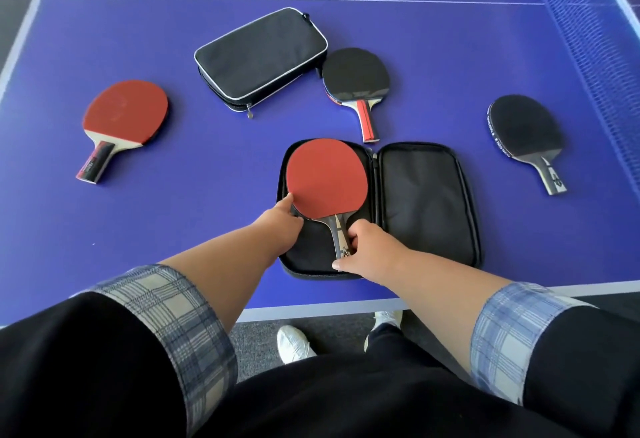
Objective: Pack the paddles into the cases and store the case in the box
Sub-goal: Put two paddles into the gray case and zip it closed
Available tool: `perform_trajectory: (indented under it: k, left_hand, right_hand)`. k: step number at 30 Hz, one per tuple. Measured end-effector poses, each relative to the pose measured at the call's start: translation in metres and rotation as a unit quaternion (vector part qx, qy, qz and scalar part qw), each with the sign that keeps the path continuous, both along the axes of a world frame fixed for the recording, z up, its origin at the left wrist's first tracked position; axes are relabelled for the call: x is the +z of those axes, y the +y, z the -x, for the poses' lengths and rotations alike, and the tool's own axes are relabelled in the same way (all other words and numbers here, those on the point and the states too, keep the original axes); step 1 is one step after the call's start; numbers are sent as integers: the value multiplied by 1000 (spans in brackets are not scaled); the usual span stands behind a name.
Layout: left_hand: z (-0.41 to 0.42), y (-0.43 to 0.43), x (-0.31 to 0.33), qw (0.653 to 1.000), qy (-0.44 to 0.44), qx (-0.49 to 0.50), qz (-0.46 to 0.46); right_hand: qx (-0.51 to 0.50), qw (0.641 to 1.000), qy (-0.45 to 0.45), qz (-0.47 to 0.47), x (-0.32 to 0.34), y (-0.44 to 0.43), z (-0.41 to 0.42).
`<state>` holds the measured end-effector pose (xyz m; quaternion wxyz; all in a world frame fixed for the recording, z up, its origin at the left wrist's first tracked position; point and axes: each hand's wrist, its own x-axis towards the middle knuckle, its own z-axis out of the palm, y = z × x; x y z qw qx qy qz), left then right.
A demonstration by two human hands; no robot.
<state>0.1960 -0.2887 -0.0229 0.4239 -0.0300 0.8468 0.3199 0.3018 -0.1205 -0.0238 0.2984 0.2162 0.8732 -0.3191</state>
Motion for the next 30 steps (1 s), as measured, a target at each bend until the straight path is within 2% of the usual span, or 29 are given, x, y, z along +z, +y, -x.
perform_trajectory:
  k: [3, 6, 8, 12, 16, 20, 23, 25, 27, 30]
  left_hand:
    - [-4, -2, 4, 998, 30, 34, -34]
    - [-5, -9, 7, 996, 50, 57, -37]
    - [-3, -15, 10, 997, 51, 48, -34]
    - [-3, -21, 25, 992, 106, -70, 6]
    - [-8, -9, 31, 976, 137, -167, 15]
    - [0, 14, 27, 965, 138, -221, 26]
    - [4, 32, 24, 963, 143, -227, 33]
    - [14, 47, 20, 958, 155, -236, 53]
    - [28, 64, 20, 955, 173, -224, 86]
    - [51, 96, 23, 971, 191, -127, 59]
  right_hand:
    - [5, 999, 25, -31, 6, 3, 2]
    - [2, 990, 113, -83, 16, 7, 8]
    - [44, 984, 140, -96, 21, 7, 15]
    - [152, 977, 88, -122, 20, 4, 25]
    - [185, 968, 73, -154, 8, 6, 37]
    - [216, 953, 85, -195, 2, 22, 46]
    - [228, 951, 97, -183, 15, 35, 57]
    - [188, 964, 120, -144, 20, 48, 66]
    - [94, 979, 158, -90, 24, 63, 82]
    - [-21, 982, 184, -42, 28, 89, 111]
